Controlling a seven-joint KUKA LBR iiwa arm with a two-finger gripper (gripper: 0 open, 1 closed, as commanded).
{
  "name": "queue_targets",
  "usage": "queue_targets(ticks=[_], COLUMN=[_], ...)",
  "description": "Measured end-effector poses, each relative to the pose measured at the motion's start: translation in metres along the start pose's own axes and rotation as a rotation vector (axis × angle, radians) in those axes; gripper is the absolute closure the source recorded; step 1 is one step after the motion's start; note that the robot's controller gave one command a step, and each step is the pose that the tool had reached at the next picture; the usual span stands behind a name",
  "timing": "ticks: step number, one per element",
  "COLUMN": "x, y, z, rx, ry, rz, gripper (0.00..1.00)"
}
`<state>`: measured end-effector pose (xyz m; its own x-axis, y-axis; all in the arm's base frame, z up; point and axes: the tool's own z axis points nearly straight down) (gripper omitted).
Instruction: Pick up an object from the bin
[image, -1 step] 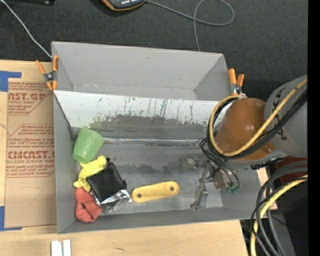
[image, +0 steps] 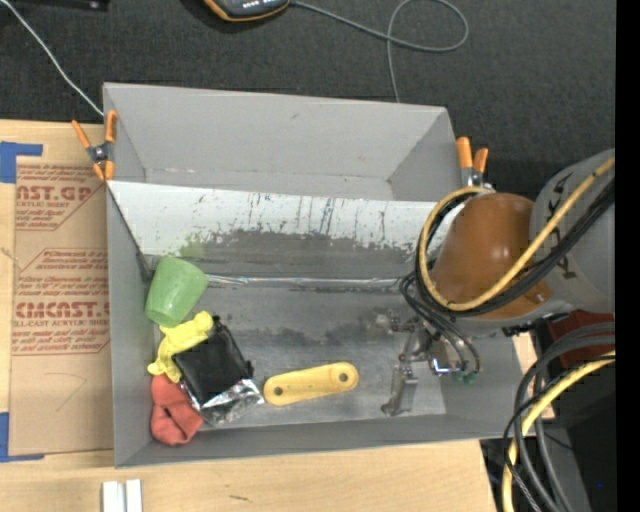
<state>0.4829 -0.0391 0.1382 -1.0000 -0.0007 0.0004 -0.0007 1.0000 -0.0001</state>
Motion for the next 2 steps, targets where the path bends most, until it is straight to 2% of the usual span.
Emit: queue_targets(ticks=[1,2], x=[-0.007,0.001], y=[0.09,0.074], z=[0.07,0.068], rx=[-0.003,0.0], ry=[0.0,-0.003], rz=[-0.061,-0.131], gripper=[0.0,1.0])
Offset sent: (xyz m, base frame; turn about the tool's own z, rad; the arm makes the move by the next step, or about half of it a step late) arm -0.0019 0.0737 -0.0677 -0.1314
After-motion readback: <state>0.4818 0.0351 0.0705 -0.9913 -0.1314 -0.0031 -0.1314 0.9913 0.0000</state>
